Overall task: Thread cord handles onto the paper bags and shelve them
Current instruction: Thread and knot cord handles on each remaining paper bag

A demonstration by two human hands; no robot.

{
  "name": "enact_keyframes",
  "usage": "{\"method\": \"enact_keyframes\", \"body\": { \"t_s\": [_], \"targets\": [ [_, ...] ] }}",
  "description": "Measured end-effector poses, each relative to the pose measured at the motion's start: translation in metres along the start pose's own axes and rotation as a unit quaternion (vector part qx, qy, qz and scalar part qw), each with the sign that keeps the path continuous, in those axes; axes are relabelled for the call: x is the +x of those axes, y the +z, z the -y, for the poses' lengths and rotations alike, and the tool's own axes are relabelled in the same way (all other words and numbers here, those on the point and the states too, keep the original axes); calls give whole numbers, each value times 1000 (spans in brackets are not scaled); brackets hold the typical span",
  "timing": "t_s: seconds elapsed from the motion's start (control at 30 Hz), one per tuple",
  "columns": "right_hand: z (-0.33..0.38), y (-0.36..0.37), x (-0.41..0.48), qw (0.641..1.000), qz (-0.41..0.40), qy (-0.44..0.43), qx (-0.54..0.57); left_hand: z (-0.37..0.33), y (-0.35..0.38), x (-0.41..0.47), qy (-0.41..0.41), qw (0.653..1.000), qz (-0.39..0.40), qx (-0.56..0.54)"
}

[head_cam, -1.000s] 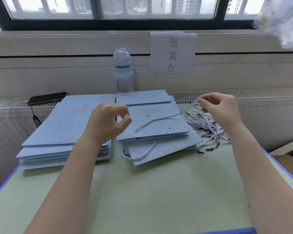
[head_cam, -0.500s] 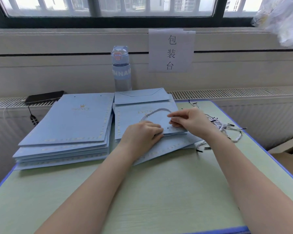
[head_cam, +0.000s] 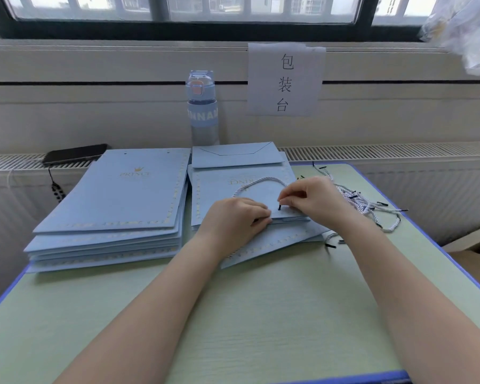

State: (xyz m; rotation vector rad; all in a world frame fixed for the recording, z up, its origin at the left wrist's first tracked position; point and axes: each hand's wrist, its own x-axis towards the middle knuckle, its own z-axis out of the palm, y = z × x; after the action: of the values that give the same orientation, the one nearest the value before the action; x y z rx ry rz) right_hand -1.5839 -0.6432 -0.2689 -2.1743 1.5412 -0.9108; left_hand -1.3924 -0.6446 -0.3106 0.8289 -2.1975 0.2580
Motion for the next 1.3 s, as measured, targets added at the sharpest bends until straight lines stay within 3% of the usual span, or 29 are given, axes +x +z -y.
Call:
{"method": "enact_keyframes", "body": {
  "t_s": [0.17,0.37,0.5,0.87,1.0,1.3],
  "targets": [
    [2,-1,0,999,24,-19,-15,1,-1,0,-14,997,-72,0],
    [20,-18,-7,995,35,-20,90,0,-16,4,-44,984,-167,41],
    [23,-14,-8,998,28,-43,44,-1,-25,7,-67,975,-198,77],
    [26,-1,-3,994,-75,-65,-50,-7,-27,12,-65,978,-186,65],
    [31,3,-4,993,-106,-44,-25,1,-23,13,25,986,-143,87],
    [41,3,-8,995,-76,-31,57,5,-27,12,56,980,-148,123]
  ]
}}
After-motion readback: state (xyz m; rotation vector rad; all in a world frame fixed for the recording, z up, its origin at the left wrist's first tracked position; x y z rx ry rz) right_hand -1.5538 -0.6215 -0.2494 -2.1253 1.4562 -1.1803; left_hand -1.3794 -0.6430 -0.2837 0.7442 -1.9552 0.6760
